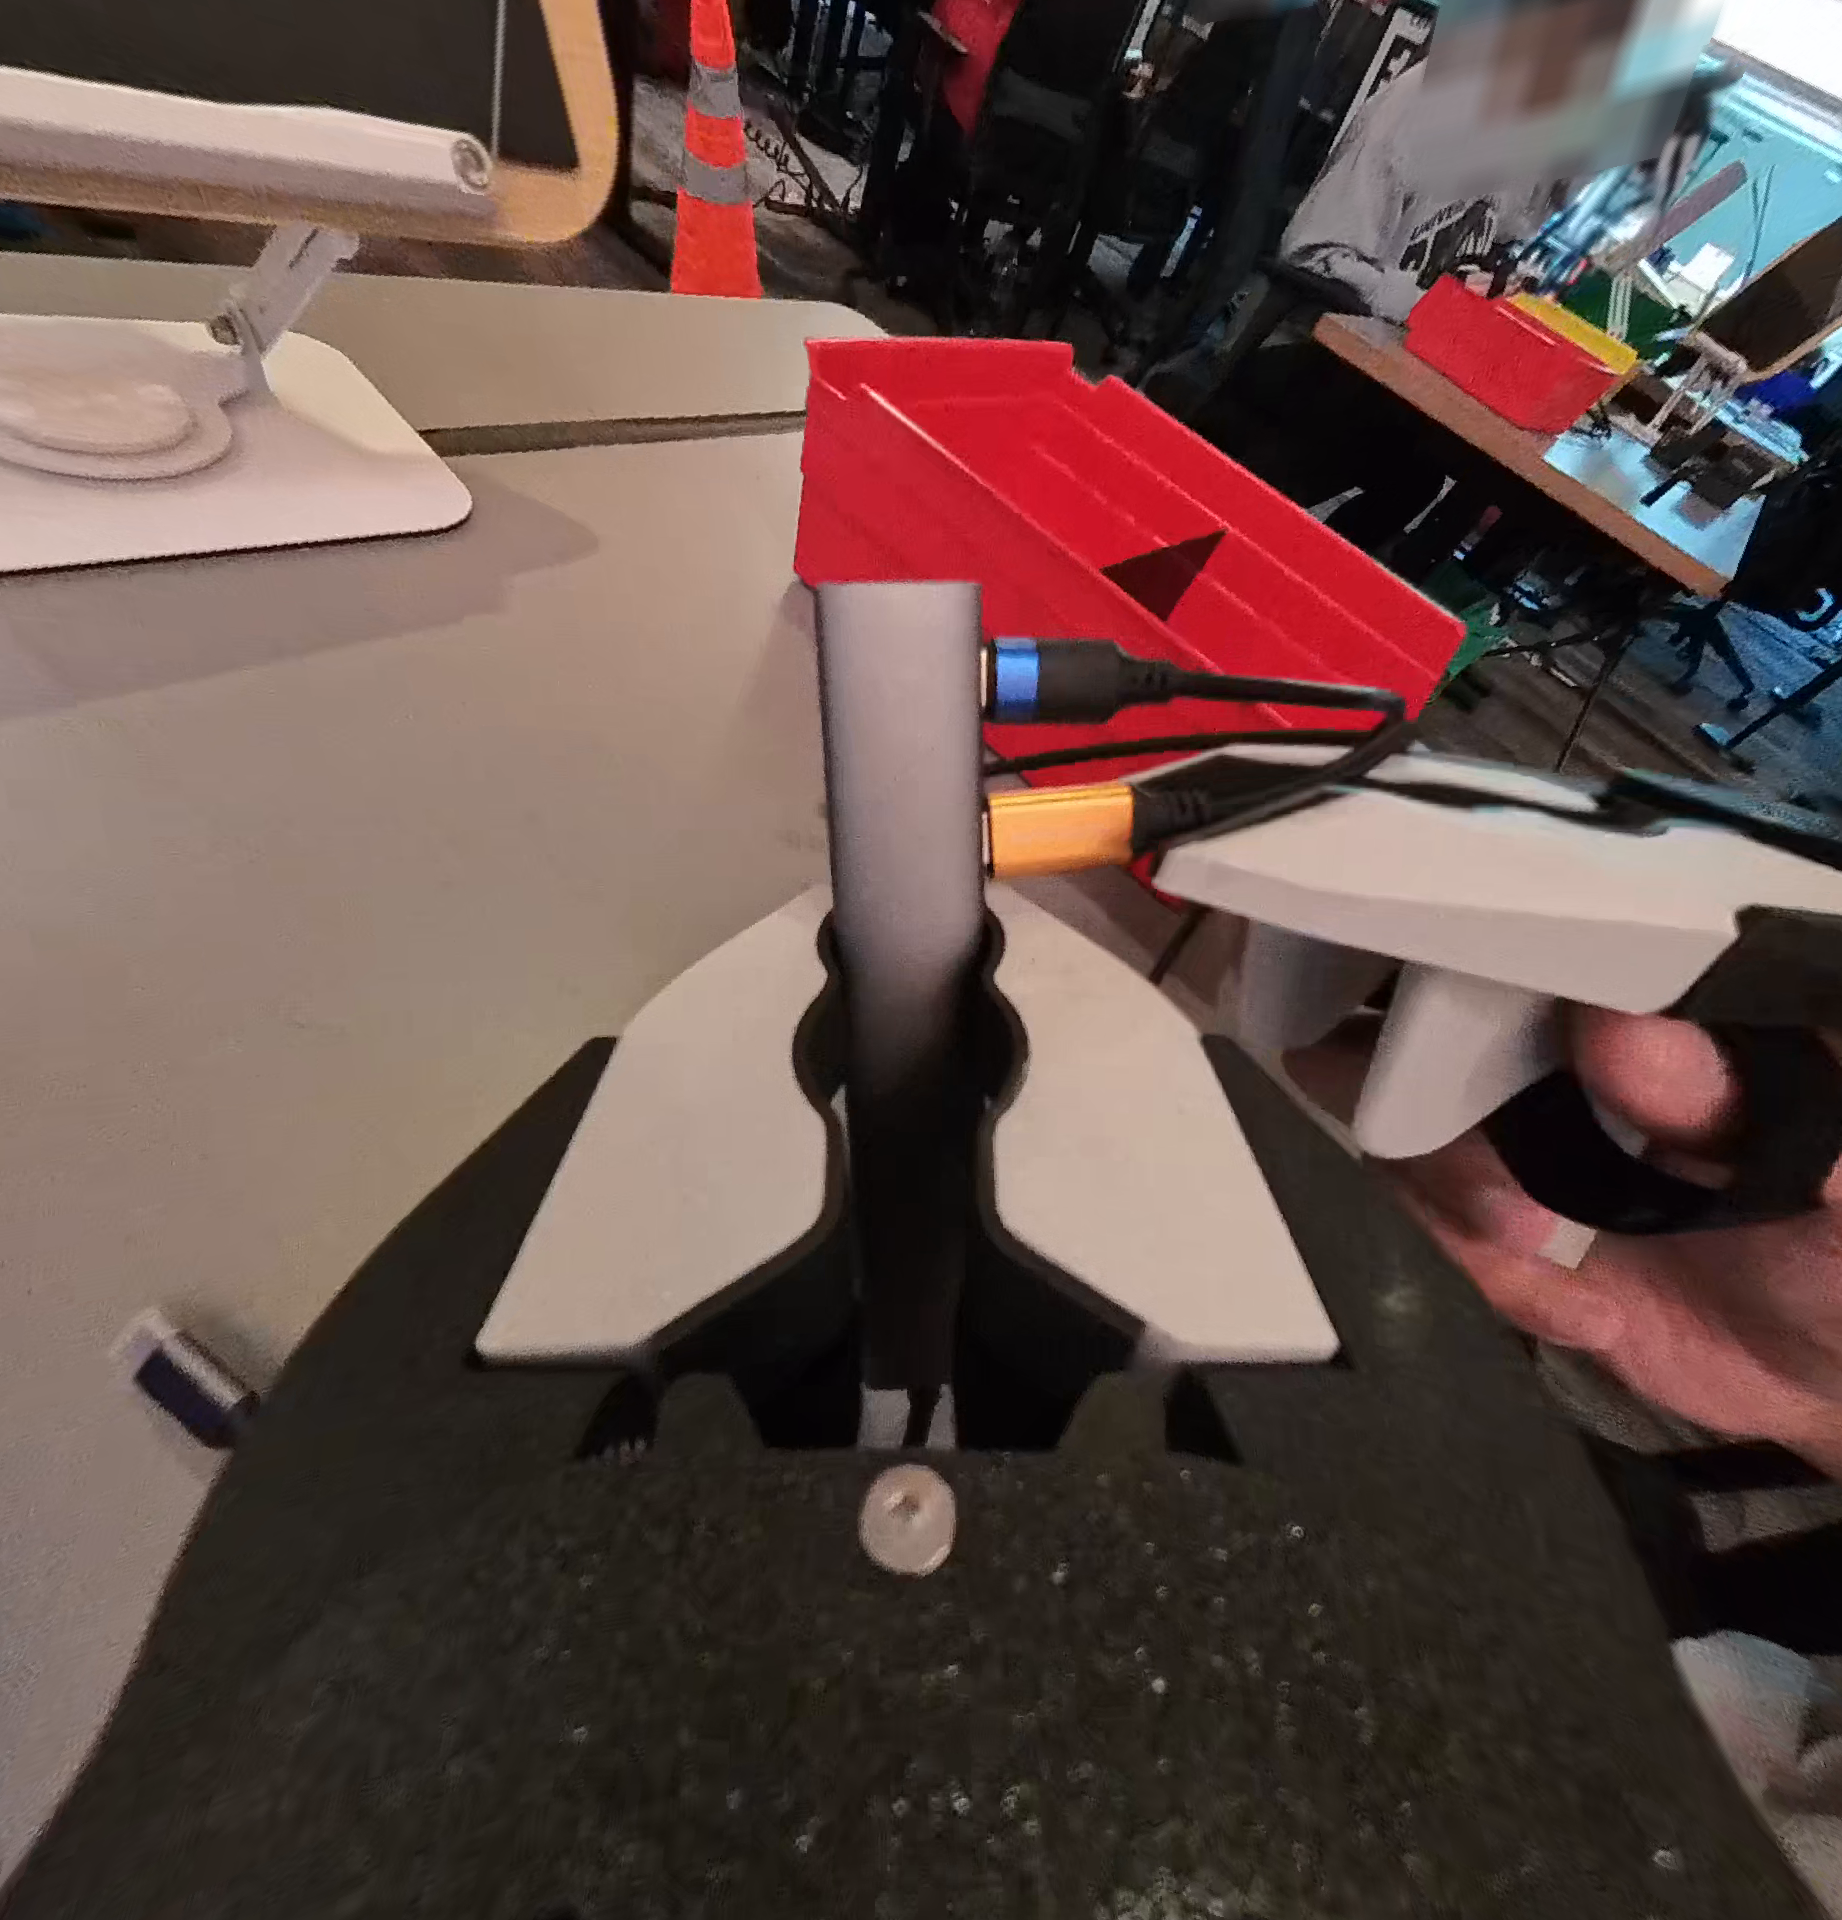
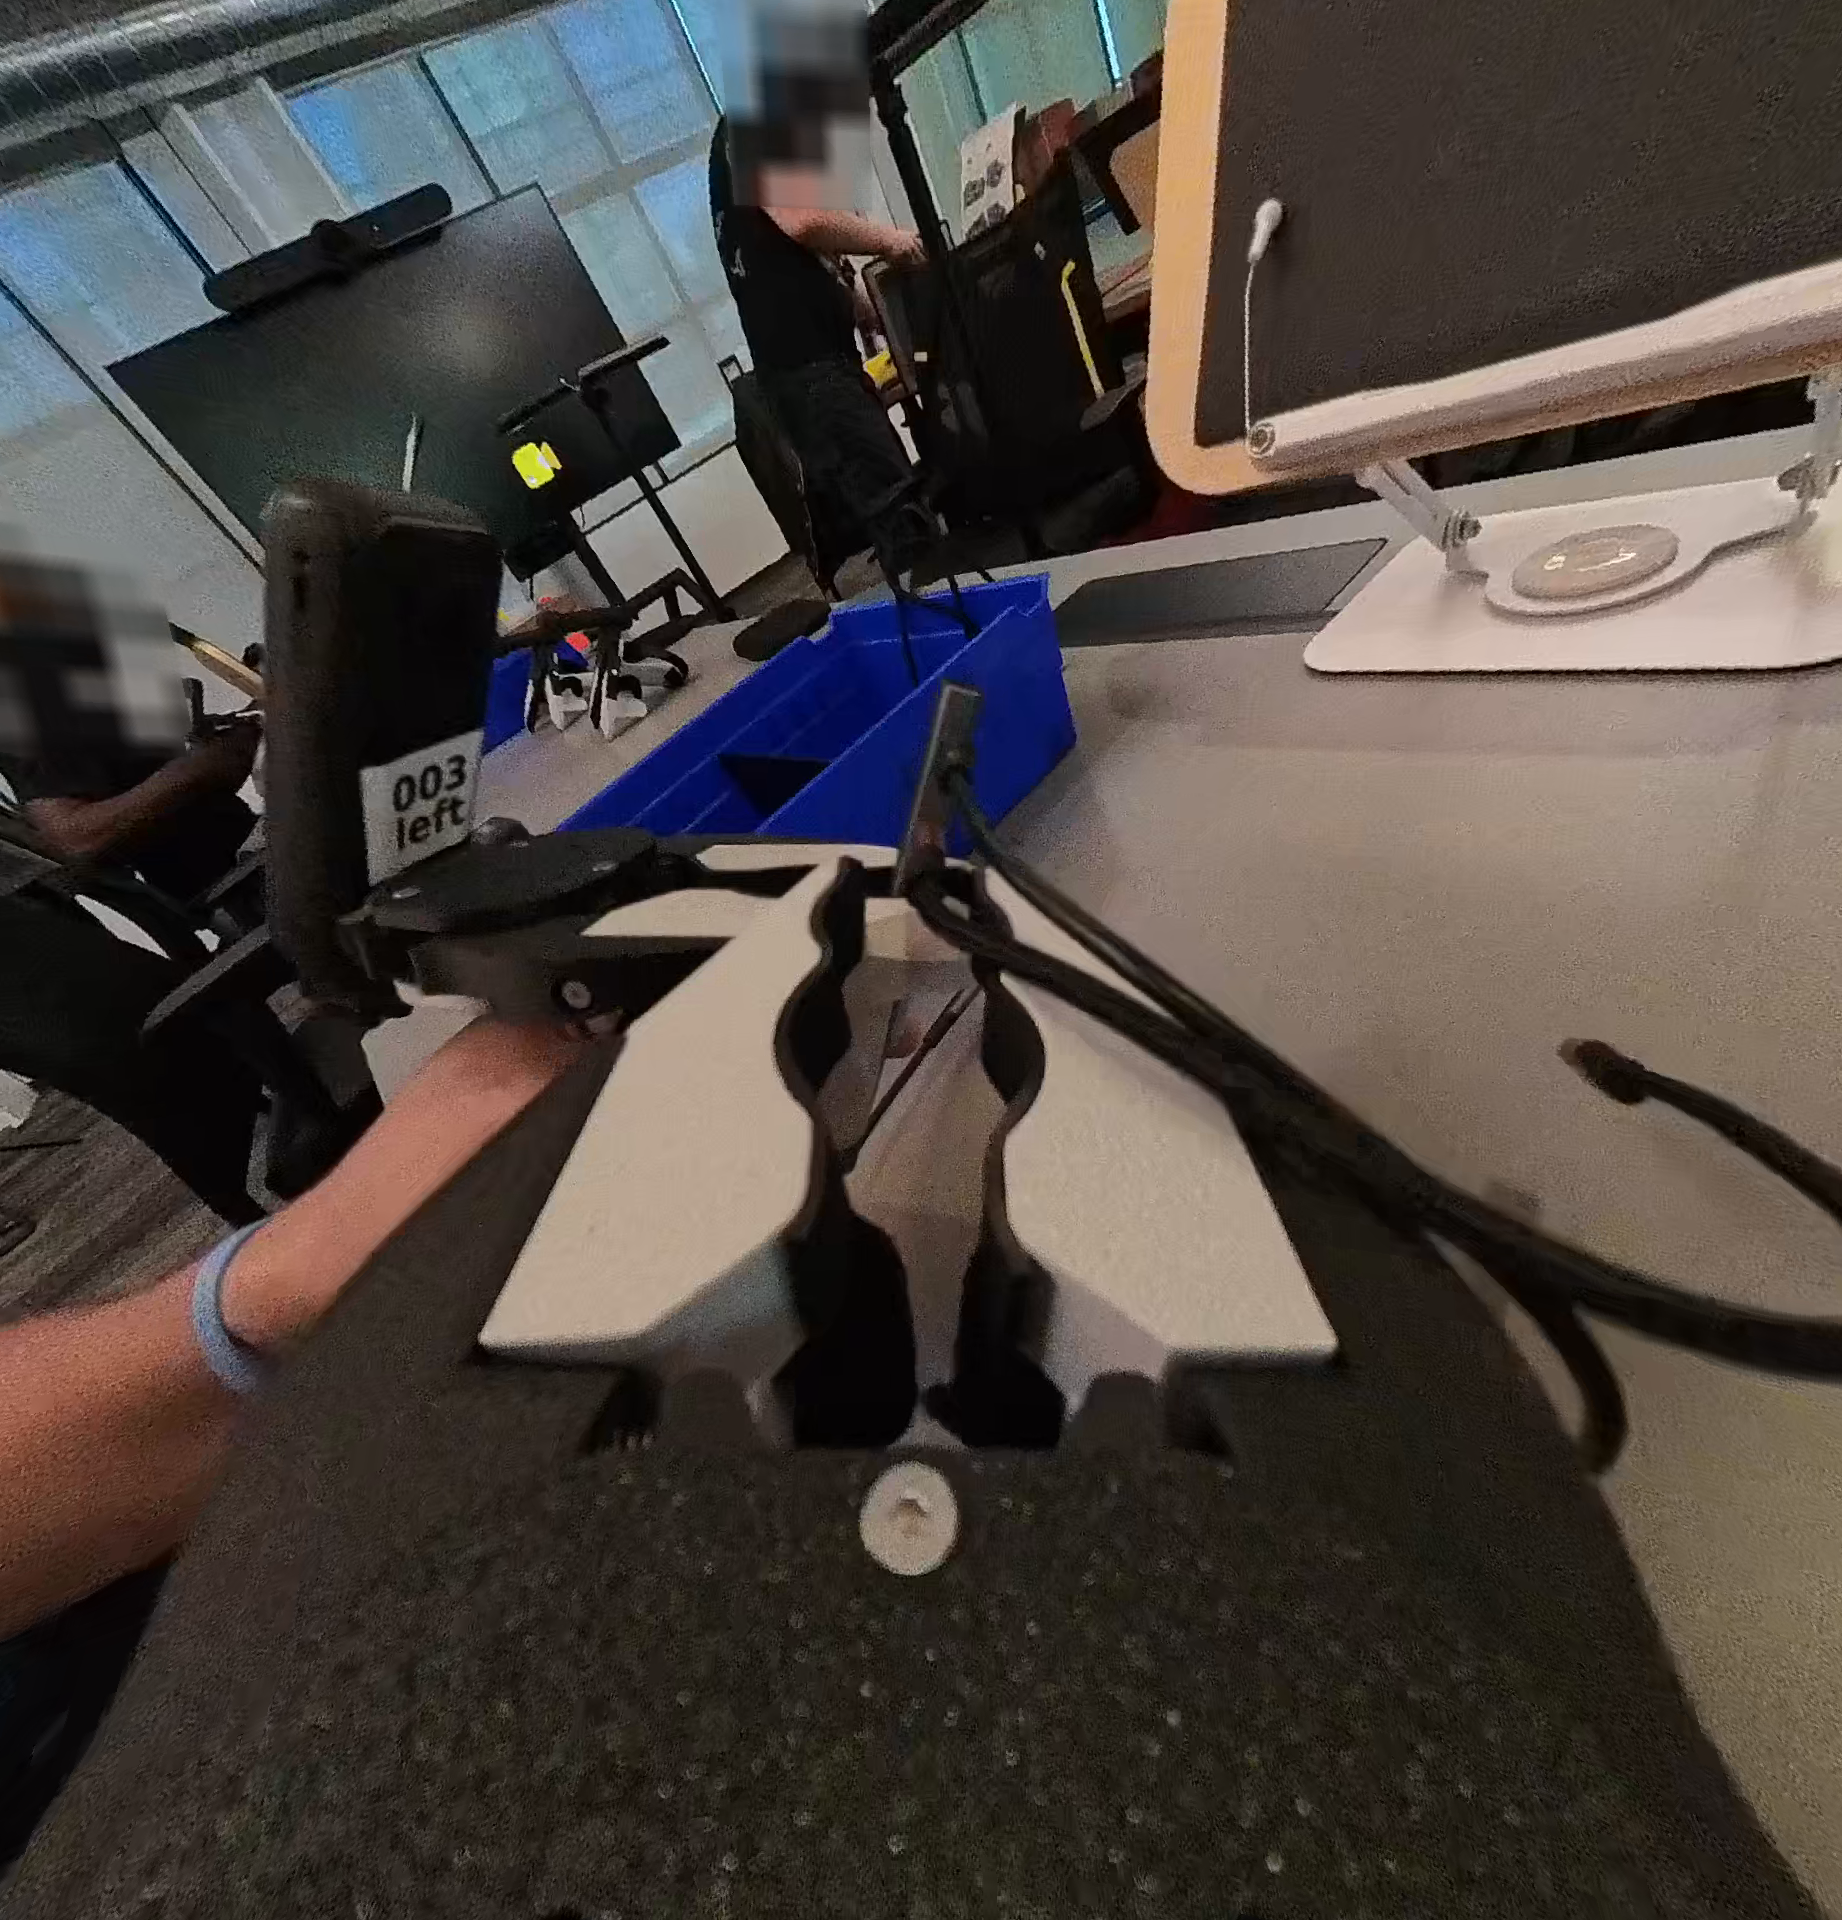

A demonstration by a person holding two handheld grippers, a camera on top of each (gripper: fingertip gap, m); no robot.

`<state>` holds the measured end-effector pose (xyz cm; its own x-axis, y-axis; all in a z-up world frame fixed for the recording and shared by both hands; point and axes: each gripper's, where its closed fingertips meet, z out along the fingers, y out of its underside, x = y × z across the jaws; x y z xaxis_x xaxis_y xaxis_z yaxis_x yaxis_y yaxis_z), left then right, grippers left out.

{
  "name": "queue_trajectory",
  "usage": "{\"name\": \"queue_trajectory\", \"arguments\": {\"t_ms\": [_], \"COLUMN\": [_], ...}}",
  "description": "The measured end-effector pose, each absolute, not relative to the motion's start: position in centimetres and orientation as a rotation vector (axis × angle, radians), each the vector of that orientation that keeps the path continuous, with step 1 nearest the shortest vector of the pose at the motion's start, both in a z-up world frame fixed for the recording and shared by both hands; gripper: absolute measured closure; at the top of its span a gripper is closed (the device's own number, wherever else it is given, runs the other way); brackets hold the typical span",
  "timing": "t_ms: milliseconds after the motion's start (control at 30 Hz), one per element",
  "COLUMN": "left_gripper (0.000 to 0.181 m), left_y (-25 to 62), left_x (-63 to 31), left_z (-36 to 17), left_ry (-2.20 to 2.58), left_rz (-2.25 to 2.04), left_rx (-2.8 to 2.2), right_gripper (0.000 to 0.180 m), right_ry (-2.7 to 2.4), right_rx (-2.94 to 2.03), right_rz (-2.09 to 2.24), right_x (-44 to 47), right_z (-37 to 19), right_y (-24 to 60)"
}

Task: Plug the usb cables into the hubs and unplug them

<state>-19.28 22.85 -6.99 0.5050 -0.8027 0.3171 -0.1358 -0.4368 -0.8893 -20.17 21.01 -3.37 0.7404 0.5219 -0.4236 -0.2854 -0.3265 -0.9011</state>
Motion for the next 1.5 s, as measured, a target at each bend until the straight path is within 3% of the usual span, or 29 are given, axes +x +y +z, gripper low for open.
{"name": "queue_trajectory", "arguments": {"t_ms": [133,1000,1067,1167,1267,1400,1500], "left_gripper": [0.16,0.16,0.16,0.162,0.161,0.161,0.161], "left_y": [22.1,20.0,23.2,28.1,23.7,23.3,22.9], "left_x": [-18.7,-16.8,-19.0,-24.3,-20.2,-19.0,-19.3], "left_z": [-7.1,-14.0,-14.5,-13.6,-12.7,-13.7,-14.9], "left_ry": [0.863,1.129,0.987,0.676,0.989,0.925,0.966], "left_rz": [-0.883,-0.901,-0.733,-0.908,-0.819,-0.94,-0.946], "left_rx": [-1.854,-2.063,-2.107,-2.162,-2.062,-2.099,-2.116], "right_gripper": [0.174,0.175,0.175,0.175,0.176,0.175,0.175], "right_ry": [-0.168,0.394,0.435,0.341,0.252,-0.134,-0.426], "right_rx": [-1.756,-1.718,-1.627,-1.59,-1.629,-1.81,-1.882], "right_rz": [0.872,1.067,1.015,0.958,0.958,1.22,1.052], "right_x": [-20.4,-17.9,-15.9,-13.5,-13.9,-17.0,-14.2], "right_z": [-4.2,-10.7,-9.7,-7.8,-7.5,-5.1,-1.4], "right_y": [21.2,19.5,18.8,16.6,15.9,13.2,11.0]}}
